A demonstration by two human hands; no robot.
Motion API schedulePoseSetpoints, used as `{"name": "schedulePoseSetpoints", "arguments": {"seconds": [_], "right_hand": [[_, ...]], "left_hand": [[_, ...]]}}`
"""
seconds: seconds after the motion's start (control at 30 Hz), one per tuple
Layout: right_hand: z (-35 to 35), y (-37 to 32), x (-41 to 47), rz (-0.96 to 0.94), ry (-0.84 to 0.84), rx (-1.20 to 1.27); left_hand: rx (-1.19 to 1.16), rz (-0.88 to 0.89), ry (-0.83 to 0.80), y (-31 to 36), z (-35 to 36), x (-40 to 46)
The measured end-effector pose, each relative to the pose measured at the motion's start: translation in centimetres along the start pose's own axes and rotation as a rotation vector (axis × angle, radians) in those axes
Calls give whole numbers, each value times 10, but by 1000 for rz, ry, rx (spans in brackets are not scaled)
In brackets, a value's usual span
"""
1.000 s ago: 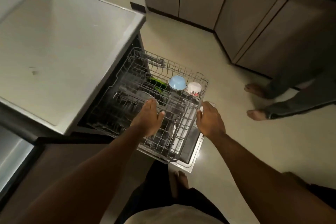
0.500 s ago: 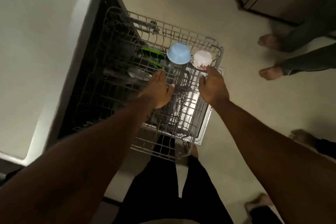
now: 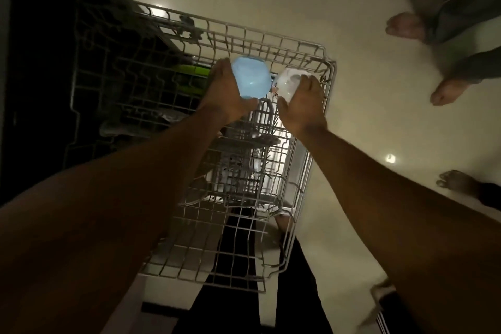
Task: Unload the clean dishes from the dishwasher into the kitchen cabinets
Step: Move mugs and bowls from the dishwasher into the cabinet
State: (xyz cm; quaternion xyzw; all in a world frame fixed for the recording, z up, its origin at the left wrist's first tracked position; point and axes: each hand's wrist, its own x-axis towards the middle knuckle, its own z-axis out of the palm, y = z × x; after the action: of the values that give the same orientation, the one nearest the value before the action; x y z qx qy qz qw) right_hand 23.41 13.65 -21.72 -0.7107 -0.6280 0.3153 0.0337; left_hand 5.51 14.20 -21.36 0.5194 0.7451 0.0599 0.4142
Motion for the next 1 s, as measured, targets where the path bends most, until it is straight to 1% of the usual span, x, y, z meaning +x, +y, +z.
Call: {"name": "schedulePoseSetpoints", "arguments": {"seconds": [0.13, 0.2, 0.37, 0.5, 0.6, 0.67, 0.9, 1.0], "right_hand": [[15, -2, 14, 108, 17, 57], [18, -3, 20, 145, 23, 77], [23, -2, 28, 209, 32, 97], [24, -4, 34, 239, 46, 110], [23, -7, 33, 243, 48, 111], [23, -10, 28, 243, 47, 122], [17, -22, -8, 180, 111, 144], [8, -29, -24, 147, 111, 134]], "left_hand": [[1, -4, -2, -7, 20, 27], [1, -33, -7, -3, 22, 32], [39, -16, -14, 5, 21, 40], [21, -21, 59, 1, 20, 40], [-14, -14, 69, -3, 16, 32], [-50, -13, 105, -6, 14, 23], [-158, -88, 208, -16, 0, -22], [-196, -137, 232, -22, -7, -42]]}}
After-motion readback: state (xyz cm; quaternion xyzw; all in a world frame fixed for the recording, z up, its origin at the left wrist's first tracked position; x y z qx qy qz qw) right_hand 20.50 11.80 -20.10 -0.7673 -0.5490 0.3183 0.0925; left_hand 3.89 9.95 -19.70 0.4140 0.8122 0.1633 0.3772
